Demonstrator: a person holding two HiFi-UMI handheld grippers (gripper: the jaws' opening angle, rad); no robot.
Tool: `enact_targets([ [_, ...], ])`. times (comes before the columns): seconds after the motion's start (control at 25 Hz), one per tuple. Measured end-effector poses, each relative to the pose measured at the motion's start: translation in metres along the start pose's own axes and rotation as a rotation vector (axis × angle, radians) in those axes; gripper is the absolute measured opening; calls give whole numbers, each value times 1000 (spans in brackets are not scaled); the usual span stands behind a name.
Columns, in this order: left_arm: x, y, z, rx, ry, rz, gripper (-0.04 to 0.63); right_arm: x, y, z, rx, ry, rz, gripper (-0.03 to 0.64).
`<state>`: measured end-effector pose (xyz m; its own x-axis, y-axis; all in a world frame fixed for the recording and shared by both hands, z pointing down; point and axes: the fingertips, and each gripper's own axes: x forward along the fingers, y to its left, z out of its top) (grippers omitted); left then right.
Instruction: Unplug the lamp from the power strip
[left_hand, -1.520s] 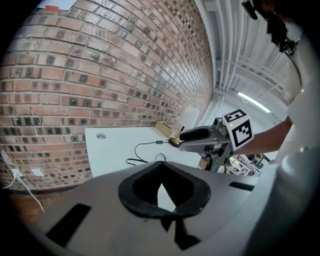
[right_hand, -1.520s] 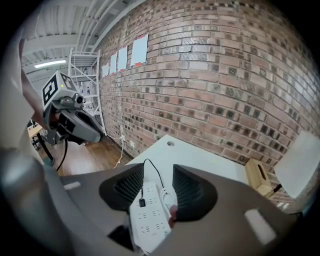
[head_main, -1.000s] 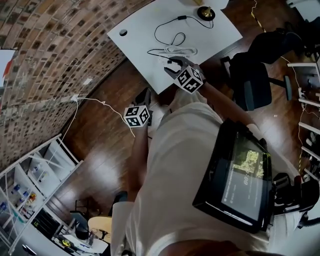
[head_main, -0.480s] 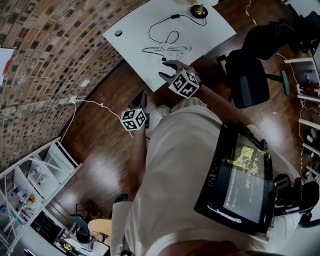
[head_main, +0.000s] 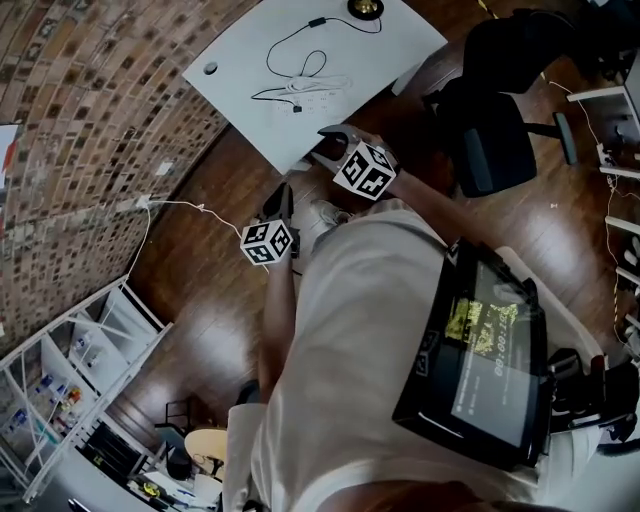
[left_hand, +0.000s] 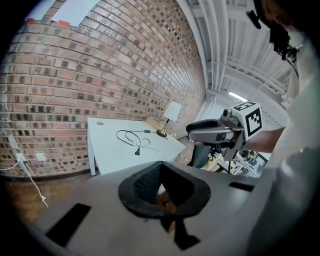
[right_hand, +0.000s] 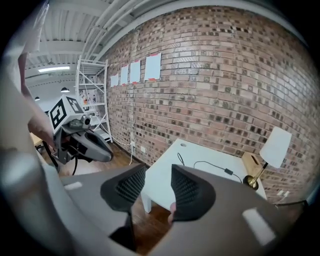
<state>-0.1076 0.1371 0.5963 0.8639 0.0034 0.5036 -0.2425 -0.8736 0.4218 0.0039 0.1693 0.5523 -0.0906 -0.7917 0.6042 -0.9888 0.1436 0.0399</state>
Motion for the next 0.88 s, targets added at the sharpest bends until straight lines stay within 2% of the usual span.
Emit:
enact_targets([
  [0.36, 2, -104, -49, -12, 8, 18, 5, -95, 10, -68, 59, -19, 38, 155],
  [0.6, -14, -171, -92, -40, 0, 38, 5, -146, 36, -123, 83, 0, 98, 141],
  [0.64, -19, -178, -100, -48, 0, 45, 5, -152, 41, -132, 85, 12, 106, 133],
  [0.72, -28, -192, -116, -69, -1, 63, 5, -164, 49, -149, 95, 39, 114, 29],
  [0.8, -37, -202, -131, -89, -2, 84, 5, -173, 57, -163, 125, 46, 128, -2],
  [0.88, -45, -207, -142, -107, -7, 107, 5, -177, 67, -172, 154, 45, 152, -3],
])
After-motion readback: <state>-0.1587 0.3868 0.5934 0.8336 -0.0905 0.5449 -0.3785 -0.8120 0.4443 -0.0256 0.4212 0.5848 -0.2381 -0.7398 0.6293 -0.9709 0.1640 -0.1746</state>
